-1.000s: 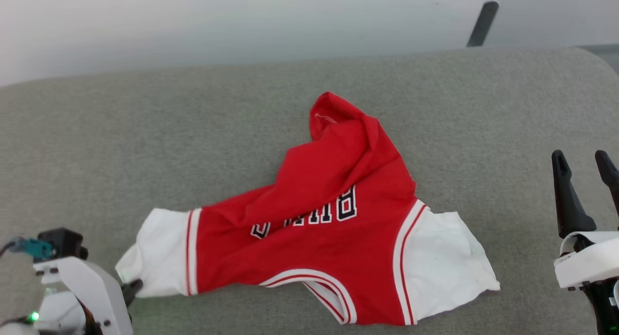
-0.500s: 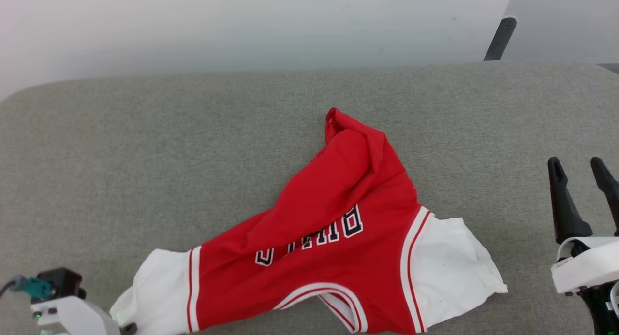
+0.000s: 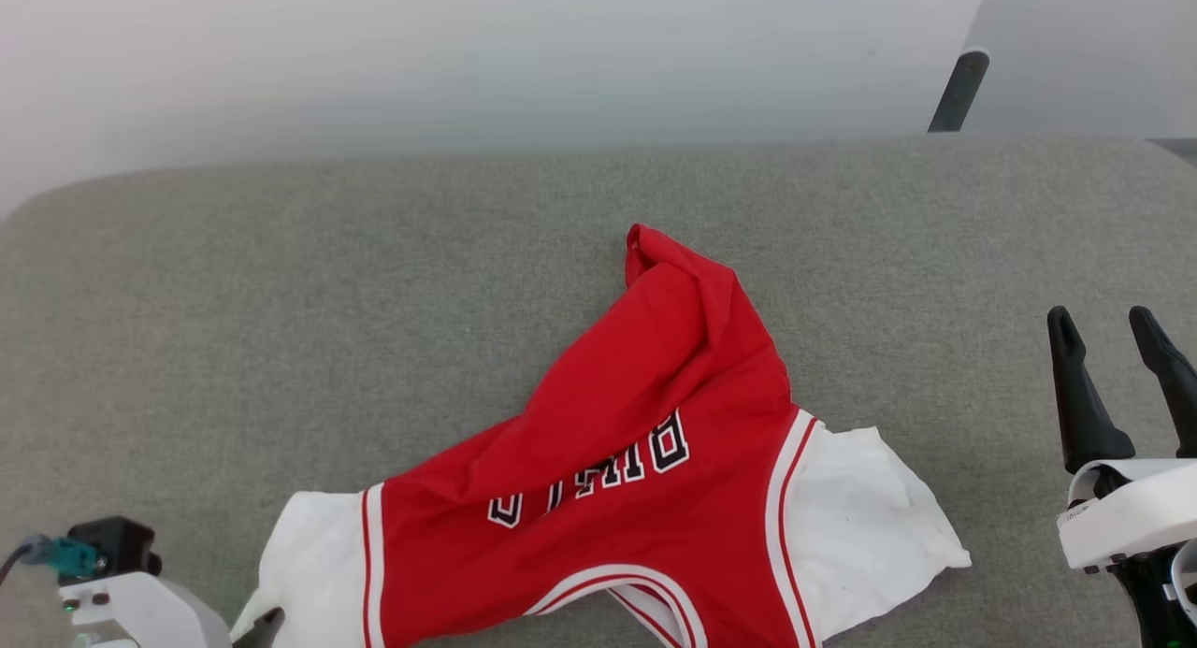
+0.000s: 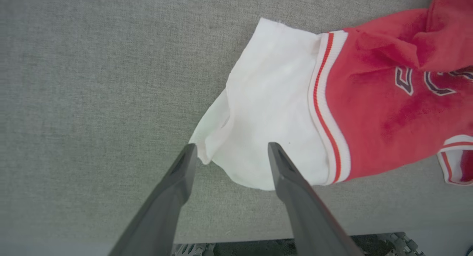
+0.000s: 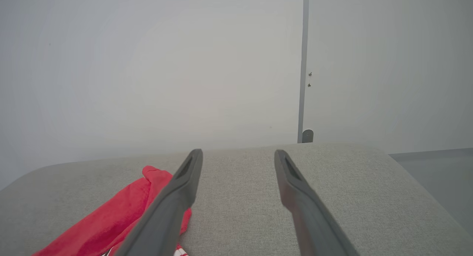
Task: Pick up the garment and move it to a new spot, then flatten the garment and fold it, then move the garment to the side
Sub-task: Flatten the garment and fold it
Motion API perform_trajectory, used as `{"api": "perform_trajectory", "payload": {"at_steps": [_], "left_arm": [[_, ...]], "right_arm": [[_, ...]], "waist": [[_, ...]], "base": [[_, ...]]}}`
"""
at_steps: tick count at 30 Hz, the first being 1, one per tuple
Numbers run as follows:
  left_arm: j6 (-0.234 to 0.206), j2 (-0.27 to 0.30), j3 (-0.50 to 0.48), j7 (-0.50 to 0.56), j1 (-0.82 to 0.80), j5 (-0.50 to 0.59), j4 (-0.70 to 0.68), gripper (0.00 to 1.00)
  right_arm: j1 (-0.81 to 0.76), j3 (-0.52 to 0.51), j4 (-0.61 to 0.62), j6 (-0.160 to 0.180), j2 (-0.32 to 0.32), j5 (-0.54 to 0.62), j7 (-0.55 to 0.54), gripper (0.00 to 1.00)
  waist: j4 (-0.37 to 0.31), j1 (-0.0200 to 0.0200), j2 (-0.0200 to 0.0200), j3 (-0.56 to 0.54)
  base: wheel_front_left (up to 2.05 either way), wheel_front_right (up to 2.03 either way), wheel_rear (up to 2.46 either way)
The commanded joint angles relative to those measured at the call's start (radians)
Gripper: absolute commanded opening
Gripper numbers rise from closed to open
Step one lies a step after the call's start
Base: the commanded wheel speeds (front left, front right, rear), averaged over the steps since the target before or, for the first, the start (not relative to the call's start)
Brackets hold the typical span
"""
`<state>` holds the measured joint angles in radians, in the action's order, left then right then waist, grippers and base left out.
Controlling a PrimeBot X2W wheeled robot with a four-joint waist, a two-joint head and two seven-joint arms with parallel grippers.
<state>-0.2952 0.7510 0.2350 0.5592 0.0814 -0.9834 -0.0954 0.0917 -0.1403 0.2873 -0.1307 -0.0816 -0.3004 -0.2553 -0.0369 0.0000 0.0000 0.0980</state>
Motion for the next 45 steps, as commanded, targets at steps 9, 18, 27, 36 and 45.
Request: {"api": "perform_trajectory", "payload": {"at_steps": [9,18,27,36,45], "left_arm": [[-0.003,0.019,-0.039,-0.057,0.006,0.029,-0.075,1.00],[0.044,0.000,-0.060,-0.154,0.035,0.033,-0.091,1.00],[0.076,0.002,-0.073,-0.113,-0.040,-0.027,-0.030,1.00],[-0.009,0.047,-0.028,0.177,-0.161,-0.132,0.074,1.00],[-0.047,0.081,0.006,0.279,-0.206,-0.127,0.137,1.00]], "right_arm": [[-0.025,0.000,-0.009,0.000,-0.004,-0.010,0.002,1.00],[-0.097,-0.042,-0.010,0.000,0.000,-0.005,-0.002,1.00],[-0.114,-0.049,0.024,0.000,0.001,-0.010,0.010,1.00],[-0.066,-0.013,0.019,0.000,-0.005,-0.012,0.030,1.00],[-0.029,0.006,0.016,0.000,-0.018,-0.020,0.040,1.00]], "waist": [[0.010,0.0000,0.0000,-0.056],[0.008,0.0000,0.0000,-0.091],[-0.014,0.0000,0.0000,-0.050],[-0.045,0.0000,0.0000,0.010],[-0.071,0.0000,0.0000,0.071]], "base": [[0.00,0.00,0.00],[0.00,0.00,0.00],[0.00,0.00,0.00],[0.00,0.00,0.00],[0.00,0.00,0.00]]}}
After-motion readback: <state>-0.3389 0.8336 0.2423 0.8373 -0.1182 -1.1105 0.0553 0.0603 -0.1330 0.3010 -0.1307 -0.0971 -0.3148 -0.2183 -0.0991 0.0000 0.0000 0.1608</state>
